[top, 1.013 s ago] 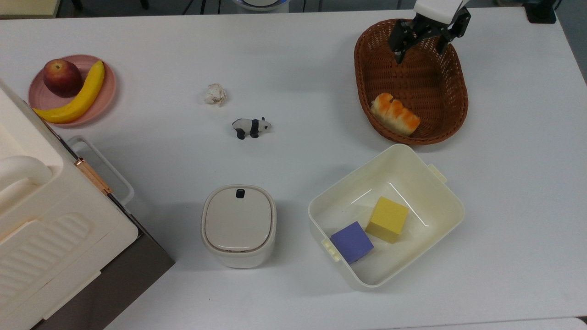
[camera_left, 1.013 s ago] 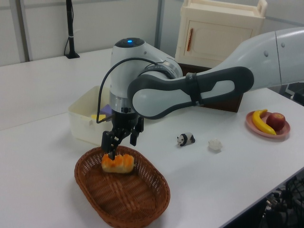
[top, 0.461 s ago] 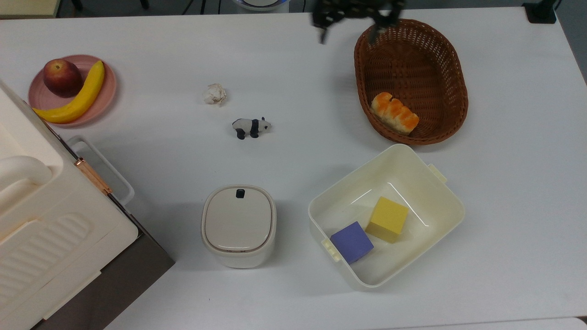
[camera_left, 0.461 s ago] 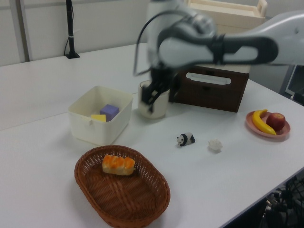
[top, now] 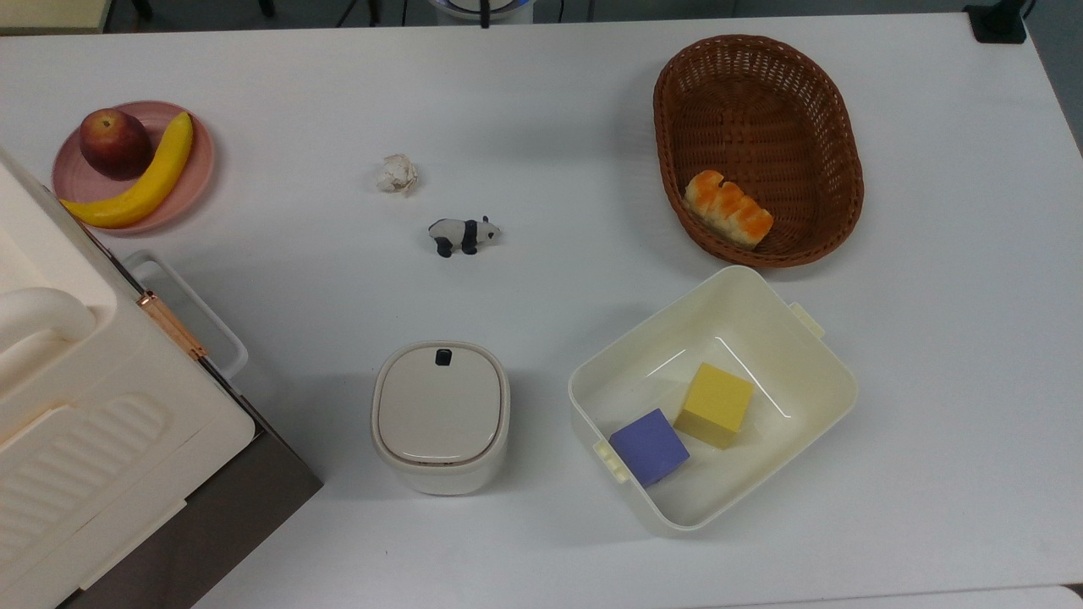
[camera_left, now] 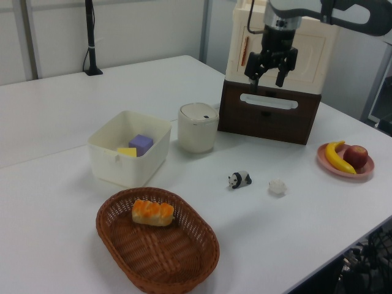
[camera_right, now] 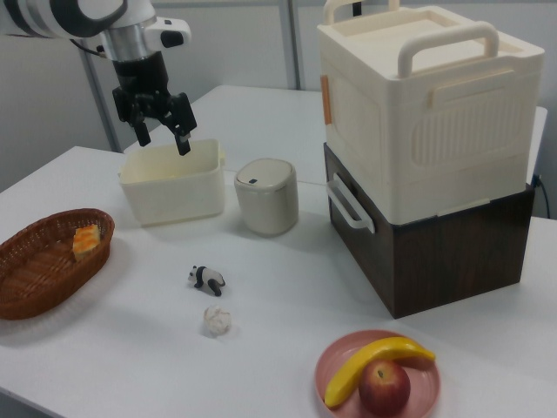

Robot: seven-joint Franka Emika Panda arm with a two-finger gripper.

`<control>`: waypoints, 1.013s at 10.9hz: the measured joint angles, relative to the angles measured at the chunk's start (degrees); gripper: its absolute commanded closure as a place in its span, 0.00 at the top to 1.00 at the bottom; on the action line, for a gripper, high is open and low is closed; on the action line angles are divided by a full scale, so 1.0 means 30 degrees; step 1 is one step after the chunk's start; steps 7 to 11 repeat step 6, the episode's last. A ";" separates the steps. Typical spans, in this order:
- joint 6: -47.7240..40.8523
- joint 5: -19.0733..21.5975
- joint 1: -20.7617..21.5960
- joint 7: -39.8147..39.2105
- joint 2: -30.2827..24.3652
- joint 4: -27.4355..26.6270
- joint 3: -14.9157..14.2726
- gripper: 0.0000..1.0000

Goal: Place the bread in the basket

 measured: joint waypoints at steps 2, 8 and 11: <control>-0.0095 0.0102 -0.0067 -0.0010 0.0041 0.0020 -0.0123 1.00; -0.0473 0.0126 -0.0006 -0.0257 0.0116 0.0046 -0.0121 1.00; -0.0473 0.0126 -0.0006 -0.0257 0.0116 0.0046 -0.0121 1.00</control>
